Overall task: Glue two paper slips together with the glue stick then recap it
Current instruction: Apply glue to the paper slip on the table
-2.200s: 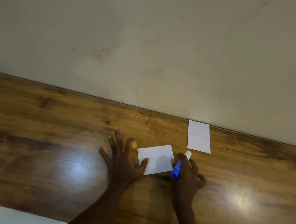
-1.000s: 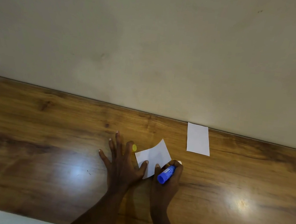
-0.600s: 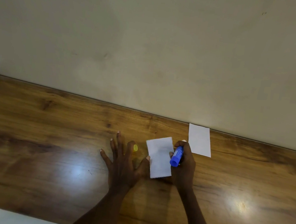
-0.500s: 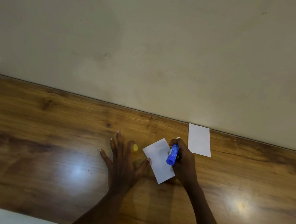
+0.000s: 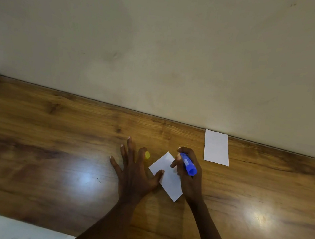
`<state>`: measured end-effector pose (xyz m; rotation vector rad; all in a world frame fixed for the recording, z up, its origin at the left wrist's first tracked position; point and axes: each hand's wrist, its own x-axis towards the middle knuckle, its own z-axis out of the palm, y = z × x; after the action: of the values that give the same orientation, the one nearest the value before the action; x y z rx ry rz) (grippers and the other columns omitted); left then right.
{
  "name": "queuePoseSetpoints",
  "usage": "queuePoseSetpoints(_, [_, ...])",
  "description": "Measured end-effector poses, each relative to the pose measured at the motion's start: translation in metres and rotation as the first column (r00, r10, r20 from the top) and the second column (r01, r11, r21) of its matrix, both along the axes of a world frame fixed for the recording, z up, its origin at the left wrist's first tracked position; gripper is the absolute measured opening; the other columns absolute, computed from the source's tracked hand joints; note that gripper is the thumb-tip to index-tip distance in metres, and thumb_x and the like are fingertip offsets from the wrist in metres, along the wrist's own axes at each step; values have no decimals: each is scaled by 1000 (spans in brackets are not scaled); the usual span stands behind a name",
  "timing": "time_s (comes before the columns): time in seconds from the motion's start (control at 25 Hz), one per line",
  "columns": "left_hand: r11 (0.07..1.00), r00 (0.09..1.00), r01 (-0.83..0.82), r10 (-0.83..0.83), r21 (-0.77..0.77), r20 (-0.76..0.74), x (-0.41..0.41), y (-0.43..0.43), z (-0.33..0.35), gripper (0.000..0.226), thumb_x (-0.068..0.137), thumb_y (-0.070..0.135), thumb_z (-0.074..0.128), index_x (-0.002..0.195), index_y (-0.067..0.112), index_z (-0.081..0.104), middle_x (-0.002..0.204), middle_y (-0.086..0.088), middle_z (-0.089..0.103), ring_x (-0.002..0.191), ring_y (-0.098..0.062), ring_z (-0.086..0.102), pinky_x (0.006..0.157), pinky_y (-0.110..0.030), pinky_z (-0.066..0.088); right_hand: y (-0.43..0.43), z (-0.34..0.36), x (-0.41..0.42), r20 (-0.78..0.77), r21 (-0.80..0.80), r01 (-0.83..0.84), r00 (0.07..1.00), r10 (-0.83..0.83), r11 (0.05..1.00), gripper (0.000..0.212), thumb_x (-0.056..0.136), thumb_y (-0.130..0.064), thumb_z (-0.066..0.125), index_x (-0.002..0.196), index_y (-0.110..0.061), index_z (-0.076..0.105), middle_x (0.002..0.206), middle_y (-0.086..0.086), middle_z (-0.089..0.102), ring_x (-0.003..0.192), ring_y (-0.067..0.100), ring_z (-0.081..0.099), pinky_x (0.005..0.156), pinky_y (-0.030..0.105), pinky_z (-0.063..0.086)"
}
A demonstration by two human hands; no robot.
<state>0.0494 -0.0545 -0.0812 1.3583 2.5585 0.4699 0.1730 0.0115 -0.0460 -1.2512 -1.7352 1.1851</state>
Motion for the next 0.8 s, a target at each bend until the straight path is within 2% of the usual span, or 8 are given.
queuePoseSetpoints(0.08, [1000,1000,4,-4,-2,-3,0,-1,0,82,65,67,57,130,24,32,156,-12,-6,142,-36,-4,108,-64,-4,-3,-2,-9,-139,-261,3,989,-41,965,18,85,-18,55,96,-4,54,59,-6,55,49,-1,54,55,15,41])
queuePoseSetpoints(0.12, [1000,1000,7,-7,2,-1,0,-1,0,82,65,67,57,131,23,32,156,-13,-7,142,-36,-4,108,-64,-3,-2,-3,-11,-131,-291,-30,991,-9,956,20,82,-16,59,93,0,55,58,-7,56,49,-1,55,55,15,41])
queuePoseSetpoints(0.2, [1000,1000,16,-16,17,2,0,-3,1,83,66,66,57,132,21,33,155,-14,-6,142,-37,-3,107,-65,-3,1,-2,-14,-66,-225,-155,987,143,962,27,70,-17,60,85,5,58,63,-3,58,53,2,55,54,10,42])
queuePoseSetpoints(0.28, [999,1000,18,-19,46,4,0,-3,1,82,67,63,59,131,18,36,155,-16,-2,141,-39,-1,107,-65,-3,5,0,-17,-16,-178,-206,978,206,962,21,70,-13,65,77,6,61,65,1,60,54,5,55,54,7,42])
queuePoseSetpoints(0.36, [998,1000,16,-17,61,11,0,-3,2,79,68,60,60,130,17,38,155,-17,1,141,-40,1,106,-66,-3,6,-3,-17,11,-175,-186,982,191,967,12,73,-5,68,75,5,62,63,1,60,52,5,55,52,6,41])
queuePoseSetpoints(0.52, [998,1000,25,-25,51,9,0,-3,1,76,67,59,61,128,20,38,155,-15,0,141,-39,1,107,-66,-2,4,-5,-19,66,-152,-207,974,219,966,10,73,-5,69,73,3,62,59,-1,59,47,-5,53,52,5,41])
queuePoseSetpoints(0.68, [999,1000,31,-31,39,1,-1,-4,1,79,65,58,63,129,19,38,155,-16,2,141,-40,2,106,-67,0,5,-4,-17,106,-109,-282,950,293,953,5,73,-3,68,76,-1,65,59,-14,56,53,-9,55,56,3,41])
queuePoseSetpoints(0.8, [999,1000,26,-26,39,-5,-1,-2,0,80,66,61,62,129,20,38,155,-16,3,141,-40,4,106,-67,0,10,-4,-12,121,-75,-242,961,249,967,7,74,-3,68,80,-3,66,66,-7,60,55,-6,57,57,3,42])
